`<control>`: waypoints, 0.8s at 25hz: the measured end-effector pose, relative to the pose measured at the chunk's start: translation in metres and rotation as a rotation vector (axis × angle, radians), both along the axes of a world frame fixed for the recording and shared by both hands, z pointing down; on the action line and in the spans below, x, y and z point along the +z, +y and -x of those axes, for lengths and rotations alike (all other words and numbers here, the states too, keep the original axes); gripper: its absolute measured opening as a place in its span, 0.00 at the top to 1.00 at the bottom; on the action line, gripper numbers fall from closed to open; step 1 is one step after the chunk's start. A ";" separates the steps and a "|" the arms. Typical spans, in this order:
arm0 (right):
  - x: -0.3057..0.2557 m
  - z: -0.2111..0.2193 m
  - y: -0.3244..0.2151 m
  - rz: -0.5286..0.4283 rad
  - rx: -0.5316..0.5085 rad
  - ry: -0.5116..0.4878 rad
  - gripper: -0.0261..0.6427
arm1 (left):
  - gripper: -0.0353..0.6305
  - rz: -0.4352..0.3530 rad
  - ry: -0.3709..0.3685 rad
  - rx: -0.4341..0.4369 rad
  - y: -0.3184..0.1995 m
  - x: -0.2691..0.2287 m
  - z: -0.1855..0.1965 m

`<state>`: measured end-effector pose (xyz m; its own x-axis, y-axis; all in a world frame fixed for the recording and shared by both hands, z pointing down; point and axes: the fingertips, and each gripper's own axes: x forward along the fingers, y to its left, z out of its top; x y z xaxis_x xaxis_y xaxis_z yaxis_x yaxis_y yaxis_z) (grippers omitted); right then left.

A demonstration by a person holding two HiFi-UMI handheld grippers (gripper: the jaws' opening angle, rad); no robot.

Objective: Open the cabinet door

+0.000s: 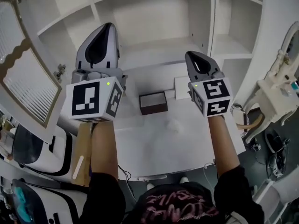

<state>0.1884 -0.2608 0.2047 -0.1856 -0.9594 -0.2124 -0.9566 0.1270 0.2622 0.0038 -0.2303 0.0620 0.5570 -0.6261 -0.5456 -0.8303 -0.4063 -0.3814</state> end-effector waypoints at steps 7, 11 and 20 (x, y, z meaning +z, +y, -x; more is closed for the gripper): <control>-0.002 -0.016 0.018 -0.021 0.057 -0.025 0.94 | 0.92 -0.026 -0.016 0.038 0.004 0.002 -0.016; -0.002 -0.024 0.025 -0.032 0.085 -0.022 0.94 | 0.92 0.000 -0.009 0.070 -0.004 0.010 -0.025; 0.018 -0.021 0.024 -0.008 0.086 -0.026 0.94 | 0.92 0.122 -0.012 0.075 -0.026 0.067 -0.032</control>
<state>0.2096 -0.2363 0.2227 -0.0970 -0.9699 -0.2234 -0.9704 0.0422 0.2380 0.0360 -0.2566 0.1286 0.6109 -0.6436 -0.4610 -0.7914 -0.5114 -0.3348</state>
